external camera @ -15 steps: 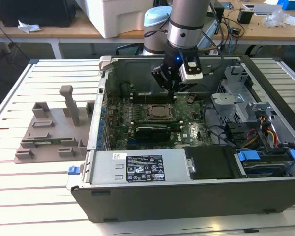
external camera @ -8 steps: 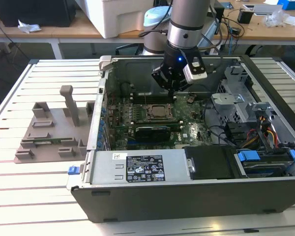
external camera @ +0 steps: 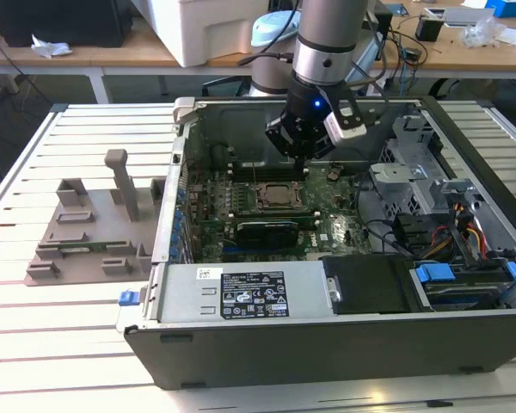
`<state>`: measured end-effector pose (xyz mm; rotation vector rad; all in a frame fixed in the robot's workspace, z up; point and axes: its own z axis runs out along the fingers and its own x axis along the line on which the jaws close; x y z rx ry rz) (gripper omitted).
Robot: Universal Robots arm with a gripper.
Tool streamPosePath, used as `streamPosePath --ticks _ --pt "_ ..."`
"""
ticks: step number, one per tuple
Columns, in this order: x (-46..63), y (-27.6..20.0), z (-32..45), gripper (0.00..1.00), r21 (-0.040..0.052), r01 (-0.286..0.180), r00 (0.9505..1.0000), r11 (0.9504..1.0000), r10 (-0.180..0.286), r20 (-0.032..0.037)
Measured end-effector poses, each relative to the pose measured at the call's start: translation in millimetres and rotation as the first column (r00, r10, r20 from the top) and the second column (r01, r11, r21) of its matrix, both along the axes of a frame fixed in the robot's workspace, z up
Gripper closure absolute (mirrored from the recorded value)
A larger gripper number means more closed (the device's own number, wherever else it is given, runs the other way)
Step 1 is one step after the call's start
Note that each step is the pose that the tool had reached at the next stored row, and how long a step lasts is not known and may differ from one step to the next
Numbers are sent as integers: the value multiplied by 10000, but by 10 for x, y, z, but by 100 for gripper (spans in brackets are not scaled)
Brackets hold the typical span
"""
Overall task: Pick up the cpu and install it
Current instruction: 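Install the first cpu locking lever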
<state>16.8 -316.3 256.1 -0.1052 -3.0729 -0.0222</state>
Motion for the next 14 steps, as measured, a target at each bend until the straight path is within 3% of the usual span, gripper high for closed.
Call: streamPosePath --ticks 5,14 --pt "0 0 0 89 0 -588 9983 9983 588 0" --pt "0 0 0 89 0 -1689 9856 9856 1689 0"
